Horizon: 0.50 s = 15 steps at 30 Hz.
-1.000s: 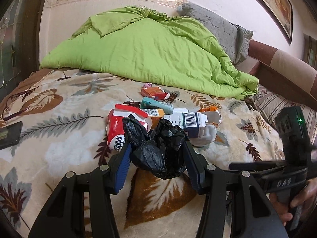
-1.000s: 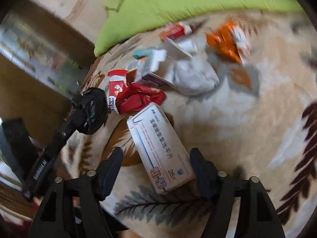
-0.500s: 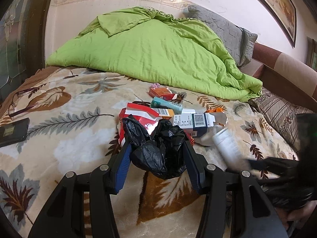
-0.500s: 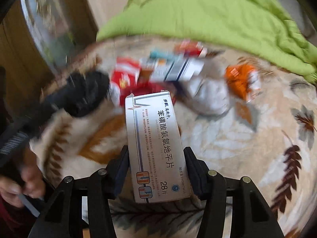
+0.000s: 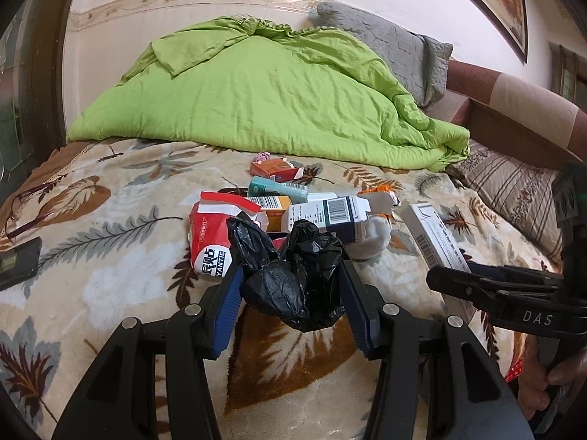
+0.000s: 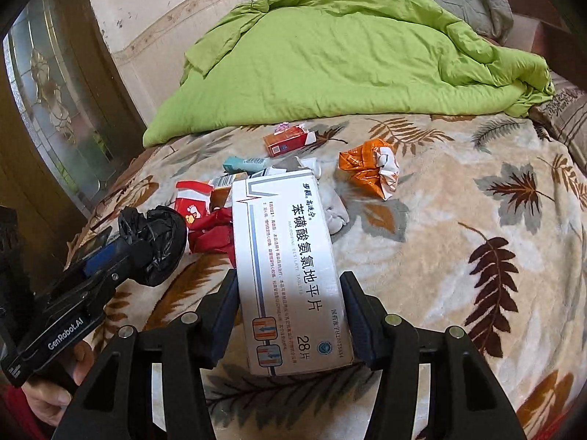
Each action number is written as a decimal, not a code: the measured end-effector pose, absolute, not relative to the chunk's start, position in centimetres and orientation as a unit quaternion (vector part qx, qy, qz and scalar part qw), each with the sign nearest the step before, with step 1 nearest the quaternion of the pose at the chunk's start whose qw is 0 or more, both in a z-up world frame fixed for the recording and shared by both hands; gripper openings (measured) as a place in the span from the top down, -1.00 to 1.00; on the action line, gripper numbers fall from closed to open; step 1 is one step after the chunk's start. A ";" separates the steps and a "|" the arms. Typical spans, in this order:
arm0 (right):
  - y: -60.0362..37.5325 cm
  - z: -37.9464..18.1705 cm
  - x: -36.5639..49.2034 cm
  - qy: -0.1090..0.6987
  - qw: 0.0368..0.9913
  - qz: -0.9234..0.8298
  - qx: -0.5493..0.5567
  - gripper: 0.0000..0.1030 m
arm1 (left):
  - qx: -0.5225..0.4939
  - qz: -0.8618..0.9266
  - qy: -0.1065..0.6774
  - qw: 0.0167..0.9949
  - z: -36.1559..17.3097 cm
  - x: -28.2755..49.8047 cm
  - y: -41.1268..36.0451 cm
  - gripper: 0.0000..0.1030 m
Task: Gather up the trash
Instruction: 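Carry the bag and box to the red wastebasket and open both tools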
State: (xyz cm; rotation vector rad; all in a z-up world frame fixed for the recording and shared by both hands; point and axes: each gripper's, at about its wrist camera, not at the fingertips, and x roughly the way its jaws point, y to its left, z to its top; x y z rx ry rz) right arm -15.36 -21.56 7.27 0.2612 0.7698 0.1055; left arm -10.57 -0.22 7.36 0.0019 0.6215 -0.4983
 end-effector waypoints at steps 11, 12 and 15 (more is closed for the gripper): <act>-21.8 7.0 -15.8 0.369 0.918 0.049 0.133 -0.14 | 0.004 -0.248 0.304 0.920 7.3 -11.1 -1.2 0.01; -22.0 6.9 -15.7 0.371 0.917 0.049 0.140 -0.14 | 0.010 -0.249 0.303 0.920 7.2 -11.3 -1.6 0.01; -22.2 6.9 -15.8 0.370 0.916 0.046 0.145 -0.14 | 0.027 -0.250 0.296 0.921 7.2 -11.9 -2.4 0.01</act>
